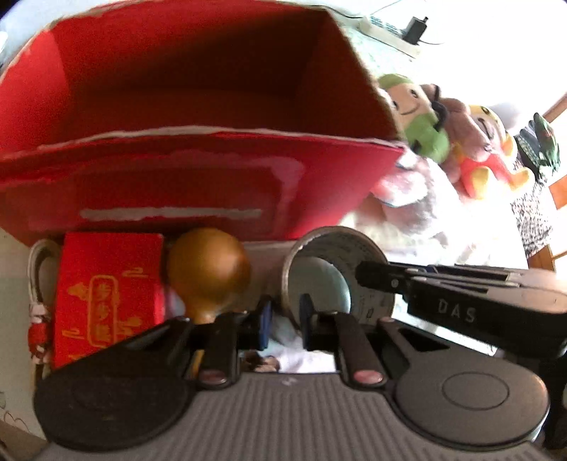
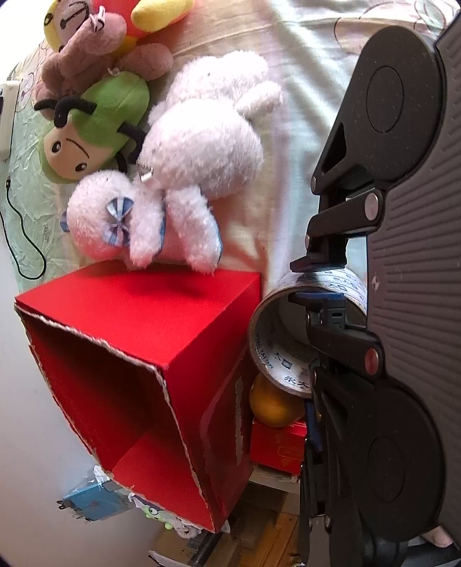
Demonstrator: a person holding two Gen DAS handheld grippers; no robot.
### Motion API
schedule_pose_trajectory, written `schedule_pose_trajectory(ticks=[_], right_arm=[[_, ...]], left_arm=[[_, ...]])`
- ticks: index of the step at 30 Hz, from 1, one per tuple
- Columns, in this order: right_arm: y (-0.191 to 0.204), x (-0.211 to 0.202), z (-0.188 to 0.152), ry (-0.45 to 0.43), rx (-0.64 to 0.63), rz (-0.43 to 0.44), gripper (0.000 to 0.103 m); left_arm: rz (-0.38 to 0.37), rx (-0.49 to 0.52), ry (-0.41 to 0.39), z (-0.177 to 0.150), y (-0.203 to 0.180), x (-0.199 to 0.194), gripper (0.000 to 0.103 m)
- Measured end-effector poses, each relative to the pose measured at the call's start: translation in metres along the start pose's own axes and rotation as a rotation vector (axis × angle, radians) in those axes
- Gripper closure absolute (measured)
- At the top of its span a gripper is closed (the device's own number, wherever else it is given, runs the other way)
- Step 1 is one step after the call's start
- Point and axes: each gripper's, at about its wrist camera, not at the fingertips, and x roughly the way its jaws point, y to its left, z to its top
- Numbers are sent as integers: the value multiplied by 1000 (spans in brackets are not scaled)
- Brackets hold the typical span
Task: Organize objects
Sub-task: 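Grasp the clear packing tape roll by its rim with the right gripper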
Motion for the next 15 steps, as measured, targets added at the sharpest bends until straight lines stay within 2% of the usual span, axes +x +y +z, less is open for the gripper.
schedule_pose_trajectory(ticks=[4,8,15], right_arm=[[-7,-13,-2,-6,-20,5,91],[-16,-35,-6,-27,-38,31,91],[-28,-80,-9,-171,-51,34,90]], left_arm=[[7,63,-24,-4,-18,-12,91],[8,148,-81,-11,-38,-33,92],[-20,244,-159,-13,-71,-60,91]])
